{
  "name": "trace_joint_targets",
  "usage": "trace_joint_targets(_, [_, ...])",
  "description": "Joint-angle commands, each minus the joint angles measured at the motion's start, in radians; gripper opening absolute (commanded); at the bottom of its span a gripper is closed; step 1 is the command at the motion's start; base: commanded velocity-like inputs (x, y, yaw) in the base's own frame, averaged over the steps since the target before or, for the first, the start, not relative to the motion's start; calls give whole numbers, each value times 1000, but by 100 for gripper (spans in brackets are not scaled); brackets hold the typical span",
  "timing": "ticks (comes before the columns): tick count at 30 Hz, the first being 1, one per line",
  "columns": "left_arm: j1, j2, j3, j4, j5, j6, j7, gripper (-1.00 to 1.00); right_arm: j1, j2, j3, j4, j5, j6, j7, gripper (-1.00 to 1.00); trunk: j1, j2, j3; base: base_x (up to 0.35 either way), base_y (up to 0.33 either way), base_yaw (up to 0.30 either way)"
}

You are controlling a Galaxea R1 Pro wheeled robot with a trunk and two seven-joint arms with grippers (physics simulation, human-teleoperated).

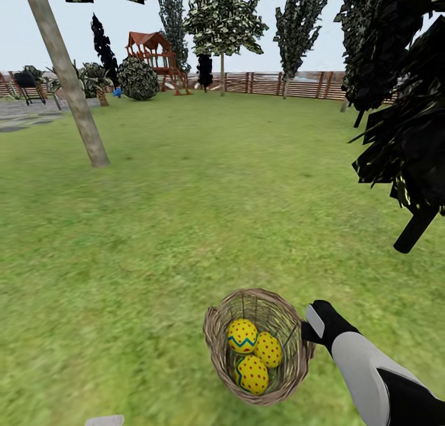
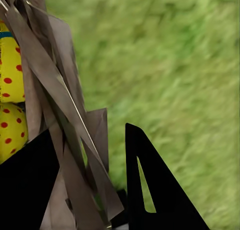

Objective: Take the three Easter eggs out of the wicker basket on the lawn in the garden, then place them on the lawn next to a single tree (choose any tree) so that all three eggs are next to the same tree and none are left in the basket.

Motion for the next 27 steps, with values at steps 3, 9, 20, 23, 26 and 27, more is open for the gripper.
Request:
trace_joint_targets(3, [0, 0, -1, -2, 0, 6, 3, 100, -1, 1, -6, -1, -5, 2, -3, -100, -12, 21, 9, 0, 0, 0])
trace_joint_targets(9, [0, 0, 0, -2, -1, 5, 3, 100, -1, 10, -5, -2, -4, 2, -3, -100, -35, 63, 28, 0, 0, 0])
trace_joint_targets(20, [0, 0, 0, -2, -1, 4, 3, 100, -1, 21, -4, -9, -3, 2, -3, -100, -77, 140, 62, 0, 0, 0])
trace_joint_targets(23, [0, 0, -1, 9, -1, 4, 3, 100, -1, 23, -4, -9, -3, 2, -3, -100, -88, 161, 72, 0, 0, 0])
trace_joint_targets(26, [0, 0, -1, 36, 2, 4, 3, 100, -1, 24, -4, -9, -2, 2, -3, -100, -100, 182, 81, 0, 0, 7])
trace_joint_targets(27, [0, 0, -1, 40, 3, 4, 3, 100, -1, 24, -4, -9, -2, 2, -3, -100, -104, 189, 84, 0, 0, 84])
